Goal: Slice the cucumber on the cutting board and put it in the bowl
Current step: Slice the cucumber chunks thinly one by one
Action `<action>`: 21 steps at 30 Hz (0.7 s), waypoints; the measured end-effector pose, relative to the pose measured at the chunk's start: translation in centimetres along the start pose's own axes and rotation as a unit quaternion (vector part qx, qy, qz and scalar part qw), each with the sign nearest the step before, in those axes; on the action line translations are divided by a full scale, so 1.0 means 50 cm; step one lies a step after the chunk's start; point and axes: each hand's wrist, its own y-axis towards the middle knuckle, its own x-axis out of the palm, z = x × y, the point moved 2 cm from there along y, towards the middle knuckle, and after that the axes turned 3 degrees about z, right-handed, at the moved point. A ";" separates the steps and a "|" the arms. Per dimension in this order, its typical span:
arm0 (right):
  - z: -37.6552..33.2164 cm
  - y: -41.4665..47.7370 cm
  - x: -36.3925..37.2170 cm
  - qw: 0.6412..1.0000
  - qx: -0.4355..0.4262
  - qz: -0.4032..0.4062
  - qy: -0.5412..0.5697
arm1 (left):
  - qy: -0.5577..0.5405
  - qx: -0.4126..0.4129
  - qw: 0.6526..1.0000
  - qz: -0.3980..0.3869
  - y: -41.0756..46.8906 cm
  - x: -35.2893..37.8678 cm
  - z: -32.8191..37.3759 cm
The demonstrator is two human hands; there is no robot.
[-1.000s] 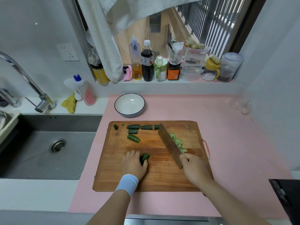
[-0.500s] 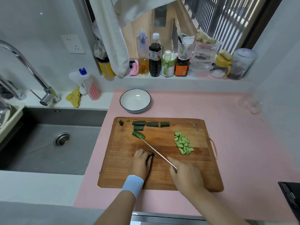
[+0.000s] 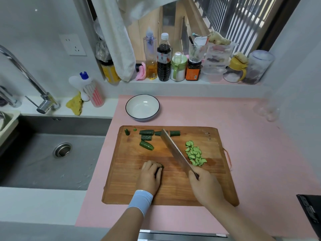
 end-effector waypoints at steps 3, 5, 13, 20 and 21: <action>0.000 -0.008 0.001 0.998 -0.040 -0.010 -0.040 | 0.016 -0.035 0.999 -0.004 0.020 -0.003 -0.003; -0.007 -0.012 0.006 0.997 -0.053 -0.005 -0.054 | 0.031 -0.094 0.995 -0.017 0.055 -0.011 -0.016; -0.015 0.002 0.001 0.996 -0.068 0.010 -0.054 | 0.060 -0.109 0.989 -0.082 0.157 -0.029 -0.047; -0.011 0.000 0.009 0.988 -0.098 0.015 -0.116 | 0.018 -0.027 0.999 -0.027 0.030 -0.024 -0.018; -0.013 -0.004 0.012 0.985 -0.111 0.016 -0.133 | 0.013 -0.009 1.000 -0.023 0.013 -0.019 -0.012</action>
